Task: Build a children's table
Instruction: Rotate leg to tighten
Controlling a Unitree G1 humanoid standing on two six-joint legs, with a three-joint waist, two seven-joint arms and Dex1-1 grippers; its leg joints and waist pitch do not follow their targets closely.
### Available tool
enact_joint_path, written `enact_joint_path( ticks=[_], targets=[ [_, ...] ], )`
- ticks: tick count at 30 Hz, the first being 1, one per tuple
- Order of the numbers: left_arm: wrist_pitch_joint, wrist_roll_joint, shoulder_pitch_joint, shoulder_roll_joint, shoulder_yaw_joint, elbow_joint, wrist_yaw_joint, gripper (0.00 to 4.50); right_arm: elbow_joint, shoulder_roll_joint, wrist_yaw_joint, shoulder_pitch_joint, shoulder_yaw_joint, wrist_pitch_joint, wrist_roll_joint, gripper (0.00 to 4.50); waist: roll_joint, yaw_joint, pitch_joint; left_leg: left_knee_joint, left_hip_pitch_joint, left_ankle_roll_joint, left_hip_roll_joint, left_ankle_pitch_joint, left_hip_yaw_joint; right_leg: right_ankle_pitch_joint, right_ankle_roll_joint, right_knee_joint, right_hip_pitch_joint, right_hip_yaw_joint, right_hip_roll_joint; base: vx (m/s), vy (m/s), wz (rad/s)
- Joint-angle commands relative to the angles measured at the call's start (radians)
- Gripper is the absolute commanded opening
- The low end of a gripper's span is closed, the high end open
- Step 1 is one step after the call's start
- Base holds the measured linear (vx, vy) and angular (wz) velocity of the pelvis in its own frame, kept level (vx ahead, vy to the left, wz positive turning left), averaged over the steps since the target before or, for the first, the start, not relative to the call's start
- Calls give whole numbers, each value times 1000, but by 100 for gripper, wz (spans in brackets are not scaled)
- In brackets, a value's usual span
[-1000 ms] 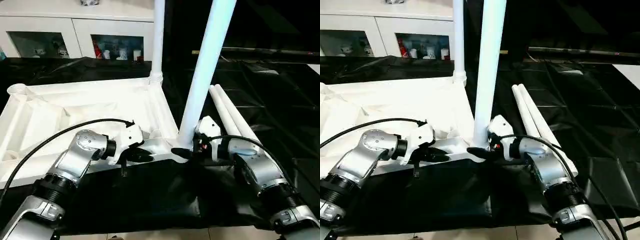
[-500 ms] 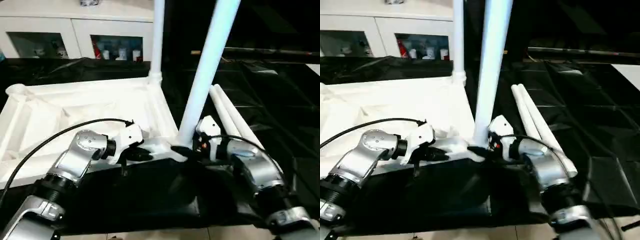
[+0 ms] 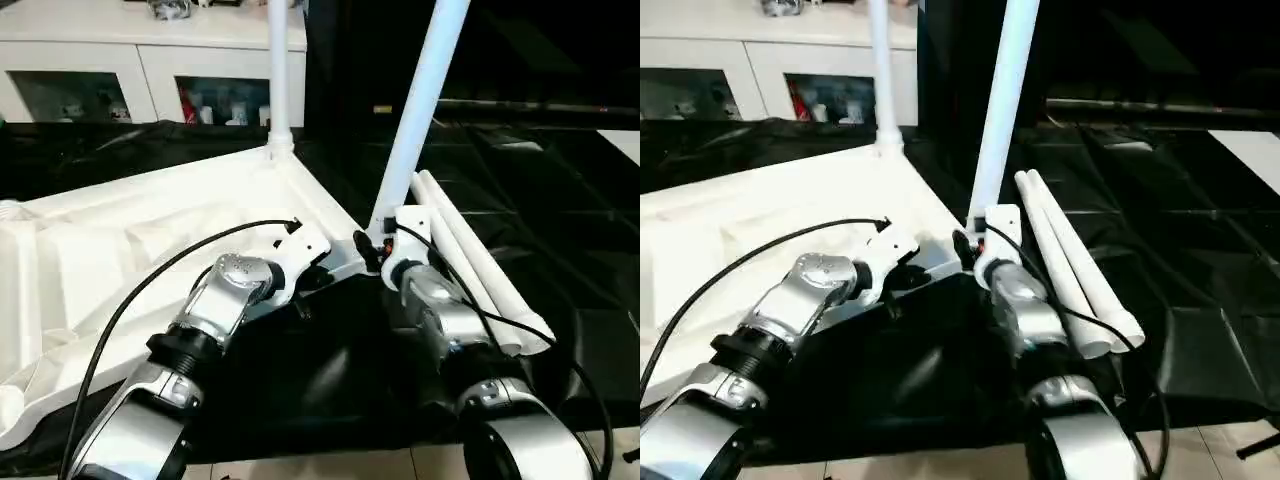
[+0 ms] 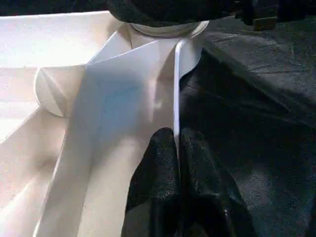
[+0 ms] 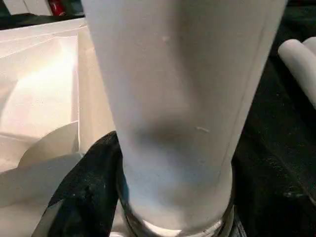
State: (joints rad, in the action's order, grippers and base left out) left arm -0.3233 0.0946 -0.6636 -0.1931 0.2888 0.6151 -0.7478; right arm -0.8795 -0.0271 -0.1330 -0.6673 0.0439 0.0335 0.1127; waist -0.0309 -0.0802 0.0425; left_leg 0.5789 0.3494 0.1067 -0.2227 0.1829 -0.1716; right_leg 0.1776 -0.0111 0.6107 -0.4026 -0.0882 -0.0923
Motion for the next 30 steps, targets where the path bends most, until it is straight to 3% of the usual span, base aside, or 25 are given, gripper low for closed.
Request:
enact_joint_path(
  ticks=[1,4,6,8,9,12,15,17,19,23,24,25,29,30],
  targets=[
    [22,-4,-3,17,1,0,12,0,-47,-41,-27,1,10,24,40,326,6,3,-56,-73,1,13,-1,264,-4,337,-120,-87,42,44,-45,0,0,0],
    [37,-9,9,-12,-4,-10,-13,0,-44,-32,-71,-16,15,10,44,345,6,7,-56,-73,2,1,-1,258,-4,316,-131,-85,43,44,-45,0,0,0],
    [51,-11,21,-45,-7,-17,-37,0,-22,2,-149,-18,-35,-13,5,382,2,10,-56,-72,5,-5,-1,248,-5,319,-137,-85,45,44,-46,0,0,0],
    [58,-10,25,-66,-13,-13,-49,0,3,37,-221,-15,-71,-17,-19,382,2,12,-56,-71,6,-7,0,241,-6,317,-139,-85,46,44,-45,0,0,0],
    [68,-12,29,-79,-15,-16,-64,0,36,59,-286,-5,-83,-5,-13,382,-7,15,-56,-71,9,-14,0,236,-6,321,-139,-85,49,43,-46,0,0,0],
    [106,-27,44,-108,-14,-31,-121,0,130,117,-440,29,-111,20,7,382,-3,11,-56,-70,10,-33,-3,210,-5,288,-144,-82,52,44,-45,0,0,0],
    [124,-39,55,-127,-9,-46,-164,0,187,163,-530,51,-135,32,13,382,-3,12,-57,-69,9,-41,-4,183,-6,239,-166,-76,52,44,-43,0,0,0],
    [160,-67,80,-165,1,-87,-256,0,277,266,-694,93,-186,54,14,382,-4,6,-59,-65,7,-49,-6,167,-7,201,-176,-71,56,46,-44,0,0,0],
    [155,-95,102,-189,11,-139,-333,0,293,306,-748,99,-203,54,8,382,-4,6,-61,-64,10,-60,-6,146,-9,153,-194,-63,56,47,-44,0,0,0],
    [133,-122,129,-222,29,-212,-412,0,324,334,-808,109,-212,78,12,382,-3,3,-62,-60,7,-74,-7,115,-12,87,-234,-54,55,49,-44,0,0,0],
    [124,-131,138,-231,32,-232,-433,0,338,342,-829,116,-221,84,8,382,-3,2,-61,-60,7,-75,-6,114,-12,86,-236,-55,54,48,-43,0,0,0],
    [123,-134,143,-236,32,-245,-443,0,345,348,-839,120,-228,89,3,382,5,-2,-62,-60,2,-73,-9,114,-12,80,-241,-53,53,49,-44,0,0,0],
    [117,-137,155,-248,28,-270,-457,0,358,357,-853,127,-244,100,3,382,1,-6,-57,-65,2,-46,-7,167,-12,153,-220,-61,53,49,-43,0,0,0],
    [116,-136,155,-249,27,-271,-457,0,356,356,-856,127,-247,99,2,382,-6,-5,-57,-65,2,-43,-7,172,-12,168,-214,-63,54,48,-43,0,0,0]
  ],
)
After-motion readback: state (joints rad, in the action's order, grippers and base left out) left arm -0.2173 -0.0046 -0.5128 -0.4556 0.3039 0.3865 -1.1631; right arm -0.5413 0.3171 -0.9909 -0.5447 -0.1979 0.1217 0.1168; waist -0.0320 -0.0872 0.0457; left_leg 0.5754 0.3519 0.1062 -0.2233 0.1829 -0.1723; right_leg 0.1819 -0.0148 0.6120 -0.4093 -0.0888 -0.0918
